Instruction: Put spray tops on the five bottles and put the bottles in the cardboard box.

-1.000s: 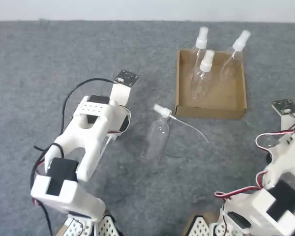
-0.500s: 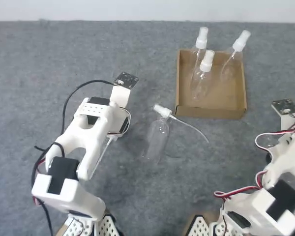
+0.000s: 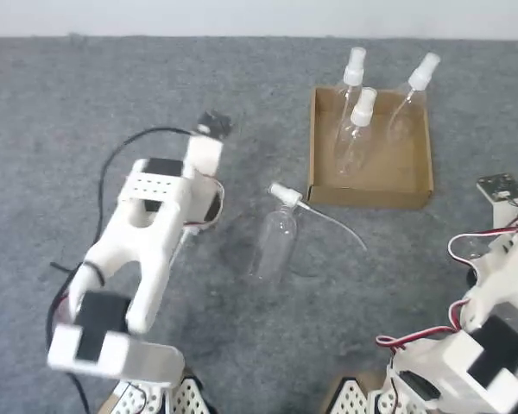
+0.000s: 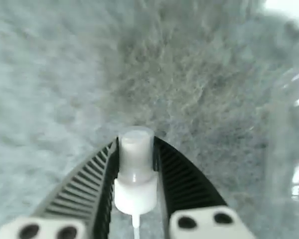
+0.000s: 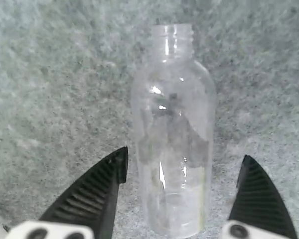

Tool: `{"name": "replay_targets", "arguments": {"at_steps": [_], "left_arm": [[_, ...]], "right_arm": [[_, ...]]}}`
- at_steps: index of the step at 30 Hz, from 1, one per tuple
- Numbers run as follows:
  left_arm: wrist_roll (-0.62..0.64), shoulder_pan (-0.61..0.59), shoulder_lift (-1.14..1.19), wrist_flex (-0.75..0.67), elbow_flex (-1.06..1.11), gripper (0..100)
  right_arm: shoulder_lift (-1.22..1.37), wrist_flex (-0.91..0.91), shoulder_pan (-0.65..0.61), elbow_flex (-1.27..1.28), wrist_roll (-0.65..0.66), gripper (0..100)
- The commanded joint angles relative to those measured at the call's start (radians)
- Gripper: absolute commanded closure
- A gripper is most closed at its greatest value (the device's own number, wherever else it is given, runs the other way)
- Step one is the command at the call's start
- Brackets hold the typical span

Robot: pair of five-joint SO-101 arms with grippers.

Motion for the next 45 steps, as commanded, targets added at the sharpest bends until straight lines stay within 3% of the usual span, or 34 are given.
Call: {"name": "replay_targets", "arguments": {"at_steps": [1,5,13,24,32,39,45], "left_arm": [[0.057,0.009,-0.265,0.083,-0.045,99],[0.109,0.009,-0.411,0.06,0.033,99],[0.163,0.008,-0.54,-0.13,0.275,99],[0.157,0.008,-0.543,-0.18,0.331,99],[0.157,0.008,-0.543,-0.18,0.332,99],[0.16,0.005,-0.549,-0.18,0.326,99],[0.161,0.006,-0.559,-0.173,0.248,99]], "right_arm": [[-0.028,0.012,-0.001,-0.087,0.011,70.7],[-0.027,0.016,-0.013,-0.143,0.015,70.6],[0.007,0.073,-0.148,-0.201,0.012,70.9],[0.162,0.081,-0.131,-0.267,0.017,71.6],[0.217,0.081,-0.128,-0.265,0.011,82.9],[0.186,0.082,-0.131,-0.275,0.008,99.4],[-0.053,0.093,-0.194,-0.249,-0.192,99.4]]}}
